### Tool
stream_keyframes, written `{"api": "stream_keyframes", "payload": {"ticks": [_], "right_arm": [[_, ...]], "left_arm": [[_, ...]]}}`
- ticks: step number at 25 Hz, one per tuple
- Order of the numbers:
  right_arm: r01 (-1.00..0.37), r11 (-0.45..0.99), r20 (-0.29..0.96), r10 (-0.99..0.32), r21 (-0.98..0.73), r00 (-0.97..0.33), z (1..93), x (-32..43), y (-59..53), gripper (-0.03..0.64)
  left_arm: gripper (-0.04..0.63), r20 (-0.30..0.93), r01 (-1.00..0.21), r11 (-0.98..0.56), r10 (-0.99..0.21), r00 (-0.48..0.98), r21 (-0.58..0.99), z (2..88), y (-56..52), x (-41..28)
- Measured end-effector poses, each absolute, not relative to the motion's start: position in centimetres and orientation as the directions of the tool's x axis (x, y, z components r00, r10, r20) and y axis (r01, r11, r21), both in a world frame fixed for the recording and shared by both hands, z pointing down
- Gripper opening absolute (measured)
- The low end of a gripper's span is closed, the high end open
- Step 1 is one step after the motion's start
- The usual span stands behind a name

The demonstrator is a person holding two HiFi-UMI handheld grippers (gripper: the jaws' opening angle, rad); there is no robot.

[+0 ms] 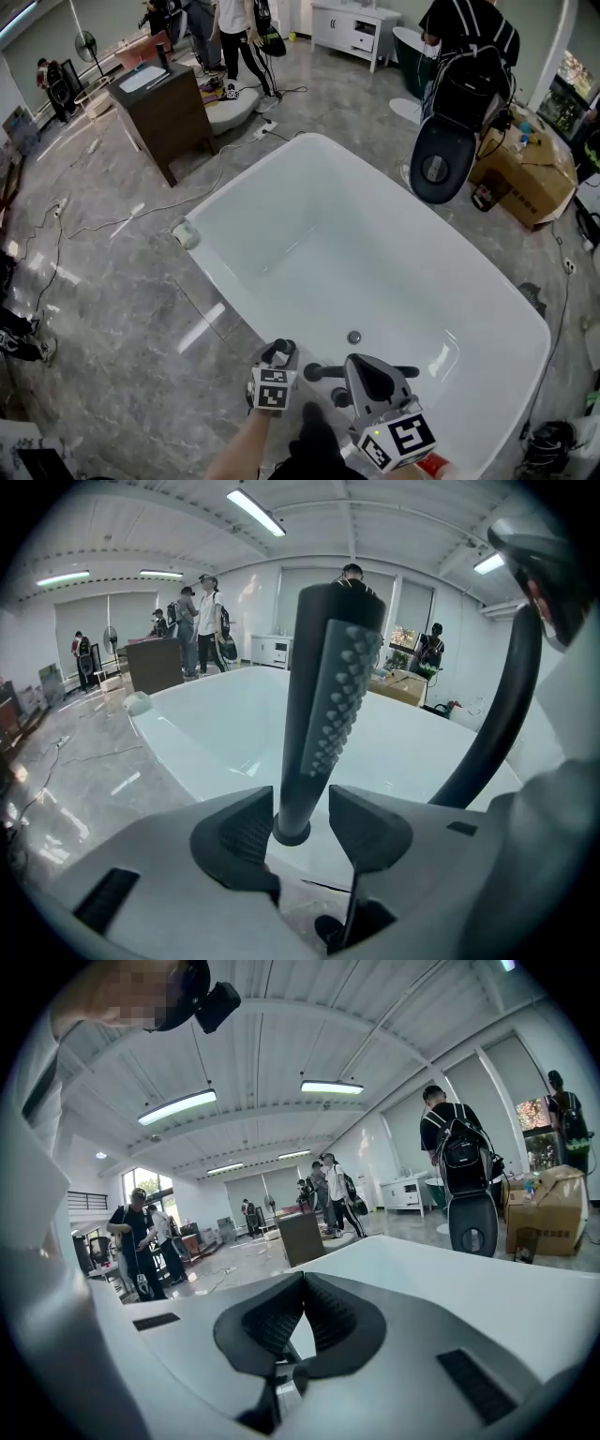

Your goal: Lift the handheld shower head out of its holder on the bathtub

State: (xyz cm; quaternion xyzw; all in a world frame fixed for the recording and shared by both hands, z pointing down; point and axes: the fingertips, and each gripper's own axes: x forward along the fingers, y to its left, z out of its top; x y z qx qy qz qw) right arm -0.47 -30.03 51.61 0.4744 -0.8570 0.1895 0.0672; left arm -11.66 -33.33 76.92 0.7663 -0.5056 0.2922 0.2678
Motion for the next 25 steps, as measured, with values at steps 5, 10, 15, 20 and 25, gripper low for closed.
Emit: {"api": "stream_keyframes", "payload": {"ticks": [5,10,15,20,25], "right_arm": [[-0.838,0.475,0.293,-0.789,-0.269,-0.541,51.8,0.8,-29.8,0.006],[-0.837,0.47,0.289,-0.79,-0.28,-0.541,52.5,1.0,-29.2,0.006],[-0.833,0.479,0.288,-0.786,-0.278,-0.548,52.6,1.4,-29.4,0.006],[-0.832,0.48,0.291,-0.784,-0.277,-0.549,52.2,1.5,-29.7,0.006],[-0.832,0.482,0.287,-0.785,-0.276,-0.55,51.6,1.1,-29.3,0.006]], "left_arm": [[0.188,0.719,-0.933,-0.344,-0.621,0.312,0.108,77.2,-33.3,-10.4],[0.155,0.711,-0.935,-0.343,-0.635,0.3,0.088,77.6,-33.2,-10.3],[0.152,0.704,-0.934,-0.35,-0.645,0.299,0.076,77.6,-33.6,-9.8],[0.152,0.69,-0.934,-0.349,-0.657,0.302,0.077,76.2,-33.7,-9.8],[0.152,0.672,-0.931,-0.36,-0.673,0.308,0.067,74.1,-33.2,-10.1]]}}
